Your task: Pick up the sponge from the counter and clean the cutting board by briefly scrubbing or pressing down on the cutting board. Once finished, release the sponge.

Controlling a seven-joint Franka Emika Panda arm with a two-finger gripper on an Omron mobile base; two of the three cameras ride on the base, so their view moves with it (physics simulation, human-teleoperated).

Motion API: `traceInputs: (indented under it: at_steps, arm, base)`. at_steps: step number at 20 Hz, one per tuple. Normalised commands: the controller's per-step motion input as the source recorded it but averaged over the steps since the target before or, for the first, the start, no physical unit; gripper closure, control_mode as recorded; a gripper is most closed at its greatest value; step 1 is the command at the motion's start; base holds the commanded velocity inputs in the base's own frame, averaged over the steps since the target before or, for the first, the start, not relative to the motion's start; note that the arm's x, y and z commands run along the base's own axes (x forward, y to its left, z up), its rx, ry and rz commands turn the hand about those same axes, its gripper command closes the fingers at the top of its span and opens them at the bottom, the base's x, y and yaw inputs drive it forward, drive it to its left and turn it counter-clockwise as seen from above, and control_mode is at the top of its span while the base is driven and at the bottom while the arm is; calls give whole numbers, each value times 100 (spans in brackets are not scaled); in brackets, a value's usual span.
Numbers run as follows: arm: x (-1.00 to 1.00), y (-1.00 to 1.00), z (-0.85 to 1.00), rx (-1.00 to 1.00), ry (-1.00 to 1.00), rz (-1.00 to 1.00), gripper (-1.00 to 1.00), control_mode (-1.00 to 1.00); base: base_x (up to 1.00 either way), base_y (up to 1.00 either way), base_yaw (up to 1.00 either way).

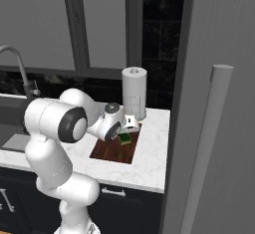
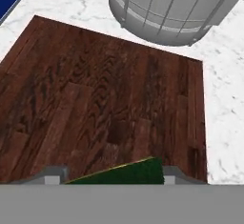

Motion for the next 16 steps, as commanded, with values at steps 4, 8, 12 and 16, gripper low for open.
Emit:
traceInputs:
  at_steps: [4,8,12,16]
  arm:
    - [54,3,0,4,4,0,100,-100]
    - [13,8,-1,3,6,0,100,-100]
    - [0,22,-12,0,2,2,100,-100]
    - [-6,31,-20,0,3,3,100,-100]
  base:
    - [0,0,0]
    - [0,0,0]
    - [0,0,0]
    - [0,0,0]
